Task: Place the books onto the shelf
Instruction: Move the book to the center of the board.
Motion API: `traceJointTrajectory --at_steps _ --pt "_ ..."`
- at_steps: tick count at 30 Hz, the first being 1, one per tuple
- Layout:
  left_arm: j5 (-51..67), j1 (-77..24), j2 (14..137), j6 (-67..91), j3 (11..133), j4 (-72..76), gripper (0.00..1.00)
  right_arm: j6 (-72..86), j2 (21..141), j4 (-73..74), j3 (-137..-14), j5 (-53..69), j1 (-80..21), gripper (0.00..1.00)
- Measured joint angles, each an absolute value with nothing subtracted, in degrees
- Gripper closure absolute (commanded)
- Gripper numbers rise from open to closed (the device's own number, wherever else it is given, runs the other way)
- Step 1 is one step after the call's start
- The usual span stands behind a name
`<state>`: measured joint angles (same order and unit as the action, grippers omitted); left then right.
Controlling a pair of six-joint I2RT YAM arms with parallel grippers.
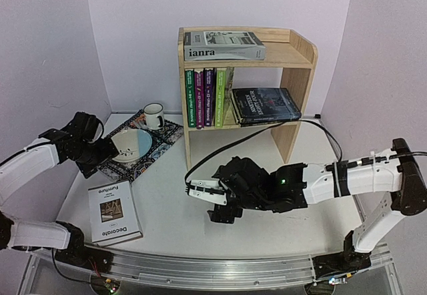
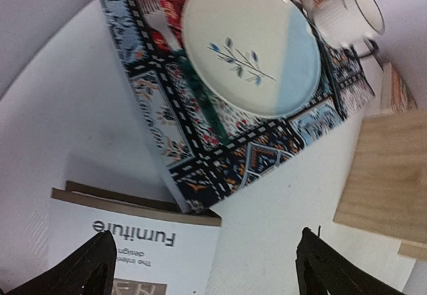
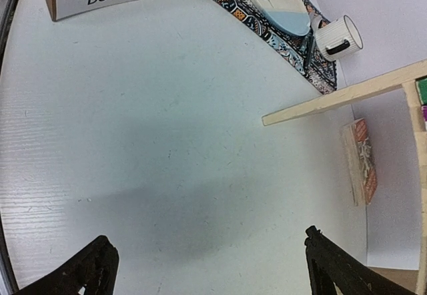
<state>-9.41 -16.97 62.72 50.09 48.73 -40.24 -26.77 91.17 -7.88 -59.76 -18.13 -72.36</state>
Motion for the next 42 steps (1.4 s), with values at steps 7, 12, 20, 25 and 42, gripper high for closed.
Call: traceJointTrajectory --at_steps 7,12,20,25,42 --pt "-11.2 -4.4 62.0 52.4 43.1 -43.5 0.04 -23.2 92.1 -12.5 -58.0 -16.2 -72.4 0.02" --pt "-8.6 -0.8 63.4 52.3 37.6 -42.1 0.01 -22.2 91.9 -13.9 -54.6 -15.8 -72.4 0.02" --pt "3.3 1.8 65.6 51.7 28.8 -28.6 0.01 -20.9 89.9 -15.0 -51.1 -15.8 -72.4 0.02" --pt "11.7 1.8 65.6 51.5 26.5 -22.9 0.03 -20.2 88.4 -15.5 -50.3 -15.9 -72.4 0.02" --pt "23.8 -22.5 65.9 64.0 21.0 -8.2 0.04 -13.6 94.5 -17.4 -52.3 -8.7 -72.4 0.02"
